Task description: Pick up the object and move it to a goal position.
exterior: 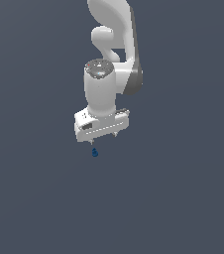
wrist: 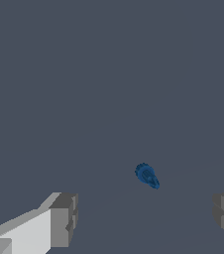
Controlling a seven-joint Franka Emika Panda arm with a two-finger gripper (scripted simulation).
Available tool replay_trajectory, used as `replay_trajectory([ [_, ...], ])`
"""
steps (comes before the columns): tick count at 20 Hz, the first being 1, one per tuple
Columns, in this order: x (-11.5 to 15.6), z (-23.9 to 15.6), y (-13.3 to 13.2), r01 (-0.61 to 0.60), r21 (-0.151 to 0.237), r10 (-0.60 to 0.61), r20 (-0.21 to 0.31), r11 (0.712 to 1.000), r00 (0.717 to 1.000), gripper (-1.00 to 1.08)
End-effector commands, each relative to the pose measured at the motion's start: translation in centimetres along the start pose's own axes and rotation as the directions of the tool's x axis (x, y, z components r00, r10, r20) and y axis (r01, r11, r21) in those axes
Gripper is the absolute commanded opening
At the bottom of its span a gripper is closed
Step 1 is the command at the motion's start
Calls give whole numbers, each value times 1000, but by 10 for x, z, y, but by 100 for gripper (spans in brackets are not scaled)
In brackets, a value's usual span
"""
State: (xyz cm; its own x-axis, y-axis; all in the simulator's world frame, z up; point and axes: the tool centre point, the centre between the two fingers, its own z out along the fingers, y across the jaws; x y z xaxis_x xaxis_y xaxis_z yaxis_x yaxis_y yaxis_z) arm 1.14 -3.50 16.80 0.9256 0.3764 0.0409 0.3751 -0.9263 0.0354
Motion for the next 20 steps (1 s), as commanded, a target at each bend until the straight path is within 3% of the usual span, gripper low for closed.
replay_trajectory([
  [1, -2, 5, 3, 65, 1, -65, 4, 998, 998, 100],
  [10, -8, 22, 13, 287, 10, -288, 14, 958, 958, 100],
  [20, -16, 41, 24, 517, 26, -517, 17, 856, 856, 100],
])
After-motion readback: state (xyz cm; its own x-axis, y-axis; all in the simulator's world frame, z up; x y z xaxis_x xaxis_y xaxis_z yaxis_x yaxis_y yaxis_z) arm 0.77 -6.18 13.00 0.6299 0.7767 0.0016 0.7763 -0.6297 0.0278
